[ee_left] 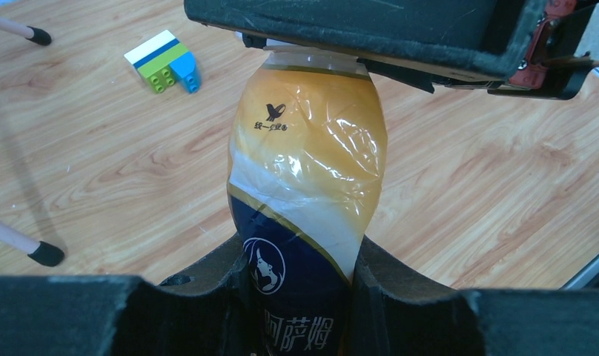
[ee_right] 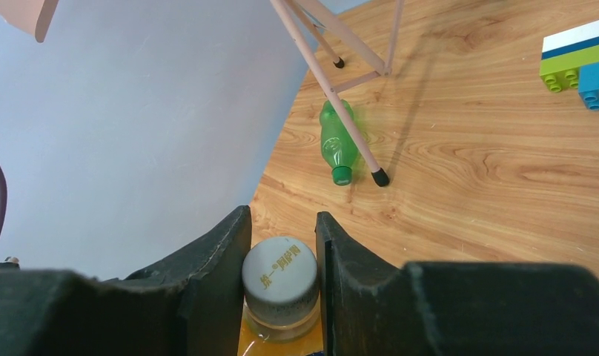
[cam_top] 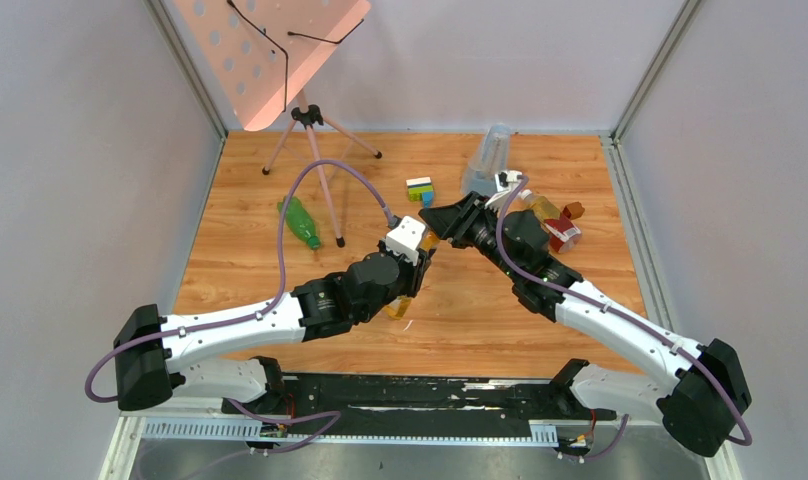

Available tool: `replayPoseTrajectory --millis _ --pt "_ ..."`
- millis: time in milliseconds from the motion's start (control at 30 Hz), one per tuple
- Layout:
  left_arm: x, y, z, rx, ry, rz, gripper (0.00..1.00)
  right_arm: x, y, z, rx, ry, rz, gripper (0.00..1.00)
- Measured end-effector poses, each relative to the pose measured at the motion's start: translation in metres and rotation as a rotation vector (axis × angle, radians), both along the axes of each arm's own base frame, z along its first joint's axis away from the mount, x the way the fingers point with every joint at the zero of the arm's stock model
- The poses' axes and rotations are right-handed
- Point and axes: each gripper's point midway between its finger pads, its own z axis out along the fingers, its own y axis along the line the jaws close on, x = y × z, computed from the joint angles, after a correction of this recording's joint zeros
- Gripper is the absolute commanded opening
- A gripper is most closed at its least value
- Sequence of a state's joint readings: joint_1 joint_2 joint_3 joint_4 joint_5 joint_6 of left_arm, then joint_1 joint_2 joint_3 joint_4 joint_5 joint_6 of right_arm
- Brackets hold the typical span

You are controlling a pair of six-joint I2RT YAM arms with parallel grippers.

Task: Unscrew the bottle caps
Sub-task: Unscrew the bottle cap from the plastic bottle.

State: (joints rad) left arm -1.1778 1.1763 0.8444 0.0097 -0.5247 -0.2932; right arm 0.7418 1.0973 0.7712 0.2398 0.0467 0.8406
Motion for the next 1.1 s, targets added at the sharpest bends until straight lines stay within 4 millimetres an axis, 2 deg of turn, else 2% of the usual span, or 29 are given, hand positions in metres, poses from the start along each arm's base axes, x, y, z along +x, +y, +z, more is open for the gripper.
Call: replayPoseTrajectory --millis 133,267,367,467,700,900,1100 --pt "0.001 -0.001 -0.002 -0.015 0.001 -0.006 0.0 -0.001 0.0 -0.001 0.01 -0.009 0.028 0.0" --pt "-0.003 0.002 -0.017 -0.054 0.043 -0.061 0.0 -0.008 -0.001 -0.016 0.022 -0.006 0.065 0.0" --pt "-0.009 -0.001 -0.023 -0.114 0.083 -0.12 0.0 -0.017 -0.001 -0.02 0.037 -0.018 0.11 0.0" --pt "-0.017 -0.007 -0.016 -0.193 0.104 -0.181 0.0 -0.026 -0.004 -0.011 0.065 -0.071 0.137 0.0" --pt "-0.029 -0.022 0.015 -0.374 0.128 -0.323 0.0 -0.044 -0.013 0.025 0.124 -0.273 0.186 0.0" --pt "-0.039 -0.025 0.028 -0.466 0.154 -0.459 0.0 -0.057 -0.014 0.041 0.149 -0.382 0.248 0.0" --pt "-0.057 -0.024 0.043 -0.542 0.166 -0.652 0.0 -0.082 -0.013 0.058 0.167 -0.491 0.401 0.0"
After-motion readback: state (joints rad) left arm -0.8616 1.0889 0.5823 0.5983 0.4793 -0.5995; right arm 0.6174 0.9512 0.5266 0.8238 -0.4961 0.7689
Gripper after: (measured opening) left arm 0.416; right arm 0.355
